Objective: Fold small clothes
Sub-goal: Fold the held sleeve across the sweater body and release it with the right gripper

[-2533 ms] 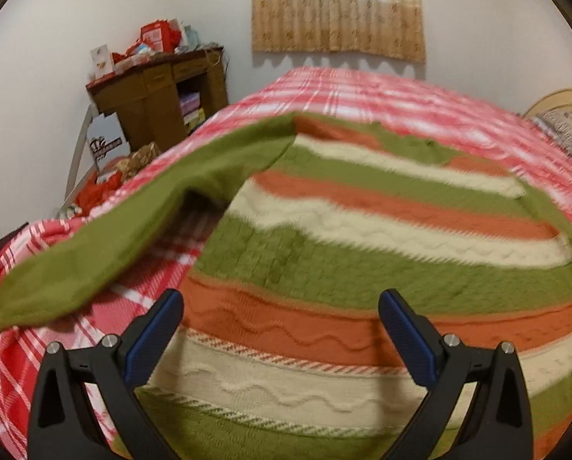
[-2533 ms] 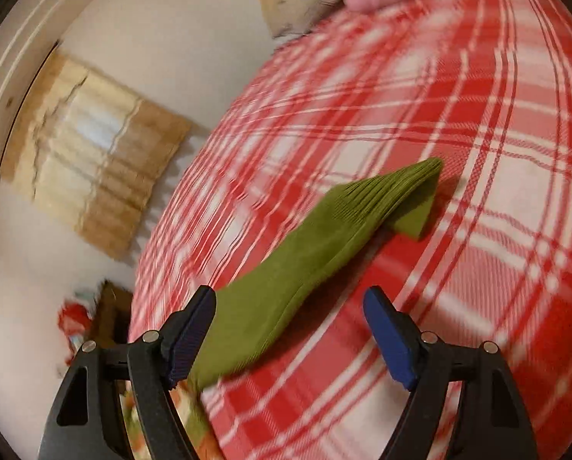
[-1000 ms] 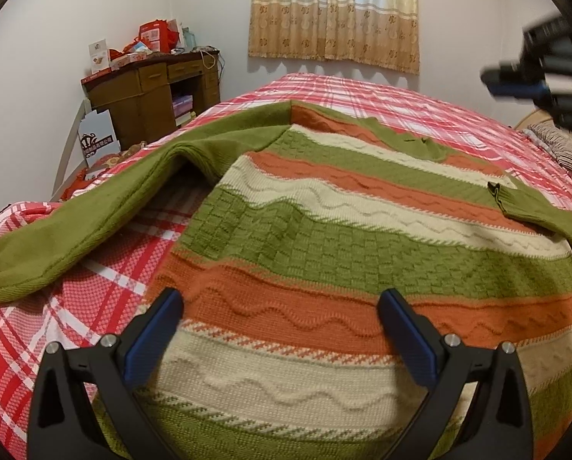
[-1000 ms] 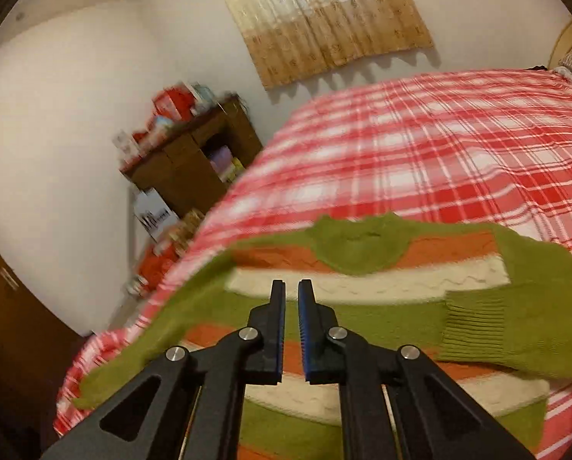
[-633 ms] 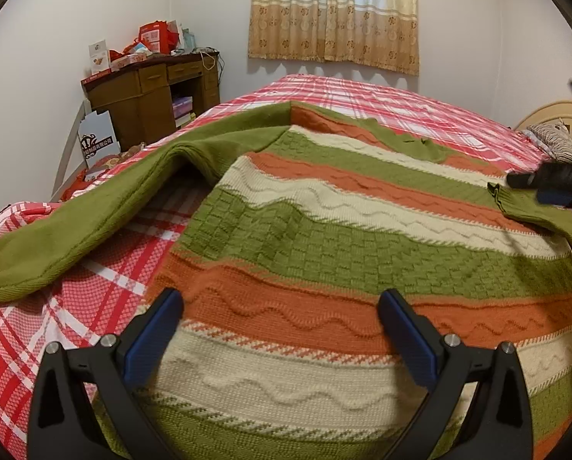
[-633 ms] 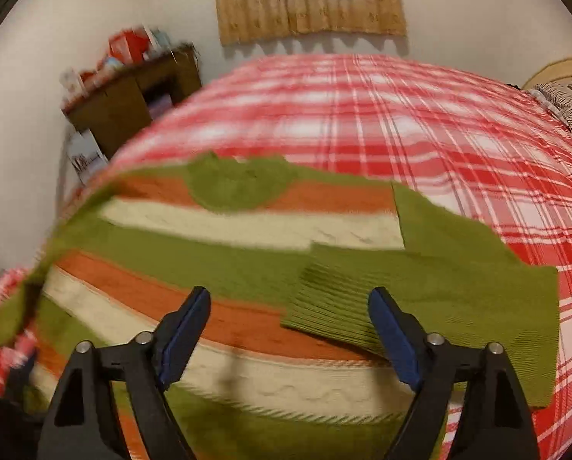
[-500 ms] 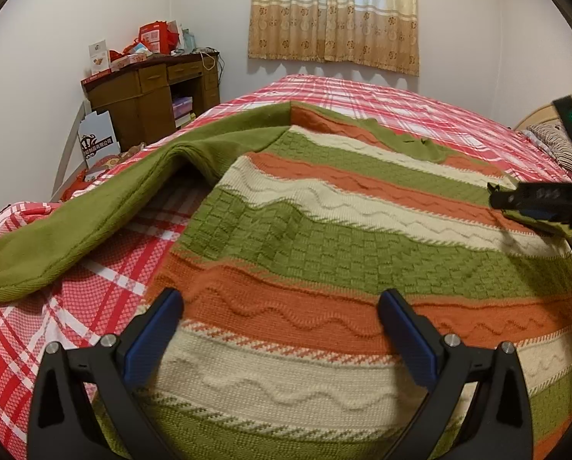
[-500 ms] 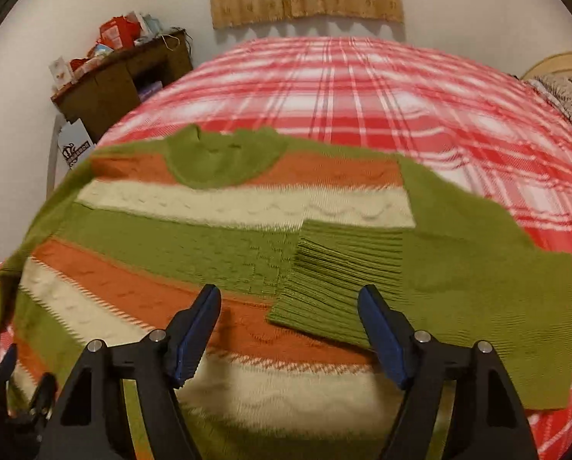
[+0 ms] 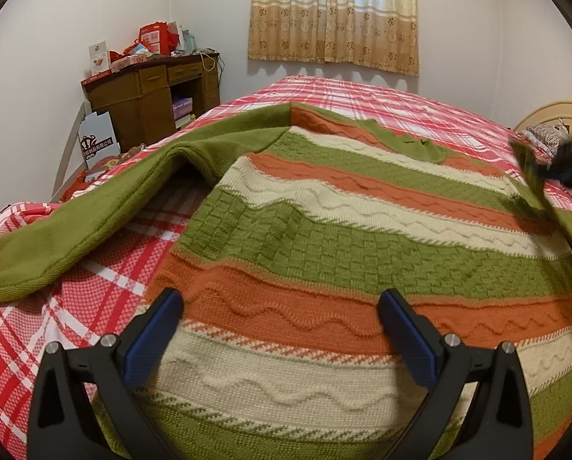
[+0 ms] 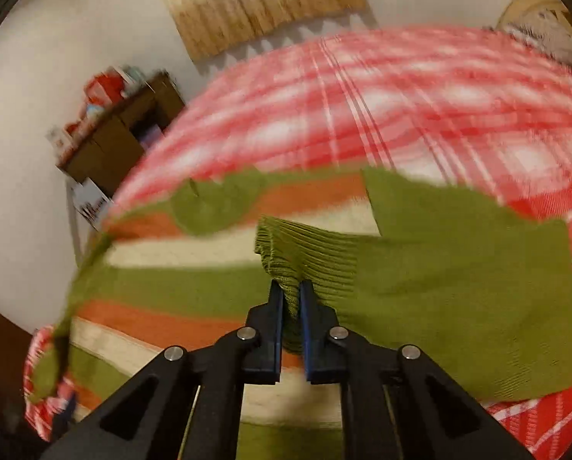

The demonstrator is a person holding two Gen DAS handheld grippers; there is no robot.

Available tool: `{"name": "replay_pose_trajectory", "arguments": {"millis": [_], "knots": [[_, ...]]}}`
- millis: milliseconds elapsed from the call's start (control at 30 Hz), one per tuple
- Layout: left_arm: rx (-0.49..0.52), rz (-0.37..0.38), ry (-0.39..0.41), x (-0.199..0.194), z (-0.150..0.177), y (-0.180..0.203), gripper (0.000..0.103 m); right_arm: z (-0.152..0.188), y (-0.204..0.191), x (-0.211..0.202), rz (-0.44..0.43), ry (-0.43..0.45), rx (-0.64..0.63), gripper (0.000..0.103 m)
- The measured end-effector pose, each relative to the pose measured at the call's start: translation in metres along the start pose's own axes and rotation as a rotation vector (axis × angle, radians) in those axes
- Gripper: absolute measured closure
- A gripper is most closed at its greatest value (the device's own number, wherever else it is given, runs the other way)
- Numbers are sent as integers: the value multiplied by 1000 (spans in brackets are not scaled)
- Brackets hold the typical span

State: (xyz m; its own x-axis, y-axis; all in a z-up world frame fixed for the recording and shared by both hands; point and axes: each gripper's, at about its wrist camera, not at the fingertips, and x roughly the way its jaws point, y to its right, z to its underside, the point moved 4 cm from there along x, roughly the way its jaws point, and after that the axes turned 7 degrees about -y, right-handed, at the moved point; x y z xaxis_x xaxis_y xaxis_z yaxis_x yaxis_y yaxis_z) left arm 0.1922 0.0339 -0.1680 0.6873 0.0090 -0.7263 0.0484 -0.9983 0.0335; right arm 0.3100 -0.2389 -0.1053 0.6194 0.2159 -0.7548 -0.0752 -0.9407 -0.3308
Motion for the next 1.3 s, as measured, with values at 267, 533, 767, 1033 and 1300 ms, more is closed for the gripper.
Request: {"name": "replay_pose_trajectory", "arguments": {"millis": [267, 533, 767, 1033, 1300], "knots": [[-1, 2, 1, 0, 0, 0, 0, -19, -122, -11, -192, 62, -136, 96], [-7, 13, 7, -2, -3, 0, 0, 13, -197, 71, -352, -102, -185, 96], [-1, 3, 10, -1, -4, 0, 0, 31, -189, 123, -414, -242, -162, 89], [-3, 9, 12, 2, -8, -2, 0, 18, -174, 74, -580, -155, -153, 38], [-2, 8, 12, 2, -7, -3, 0, 57, -125, 56, -156, -122, -330, 73]]}}
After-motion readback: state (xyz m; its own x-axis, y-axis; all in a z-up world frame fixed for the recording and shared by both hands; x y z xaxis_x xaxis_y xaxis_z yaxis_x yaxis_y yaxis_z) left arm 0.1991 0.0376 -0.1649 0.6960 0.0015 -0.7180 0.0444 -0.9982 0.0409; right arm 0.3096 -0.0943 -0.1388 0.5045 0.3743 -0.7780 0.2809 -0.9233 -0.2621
